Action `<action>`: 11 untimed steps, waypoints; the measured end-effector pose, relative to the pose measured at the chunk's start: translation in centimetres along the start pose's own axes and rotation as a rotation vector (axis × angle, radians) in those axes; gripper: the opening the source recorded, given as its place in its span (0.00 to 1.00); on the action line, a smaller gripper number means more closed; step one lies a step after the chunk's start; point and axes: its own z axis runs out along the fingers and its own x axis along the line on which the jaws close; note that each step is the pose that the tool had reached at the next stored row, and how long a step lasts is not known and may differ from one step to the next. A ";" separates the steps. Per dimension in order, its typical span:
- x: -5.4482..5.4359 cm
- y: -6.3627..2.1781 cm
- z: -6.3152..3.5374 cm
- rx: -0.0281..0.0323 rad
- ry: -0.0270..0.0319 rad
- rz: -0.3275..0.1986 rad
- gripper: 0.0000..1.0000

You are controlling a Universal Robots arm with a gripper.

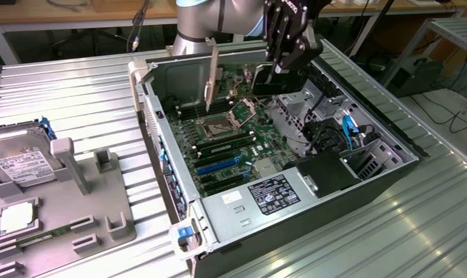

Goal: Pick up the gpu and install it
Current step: 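Insert the gpu into the slot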

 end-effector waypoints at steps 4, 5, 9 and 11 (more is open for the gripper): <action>0.0 -0.13 0.17 0.0072 -0.0007 -0.027 0.27; 0.0 -0.17 0.19 0.0068 -0.0010 -0.046 0.27; 0.0 -0.35 0.20 0.0059 -0.0028 -0.080 0.27; -0.1 -0.41 0.21 0.0058 -0.0028 -0.089 0.27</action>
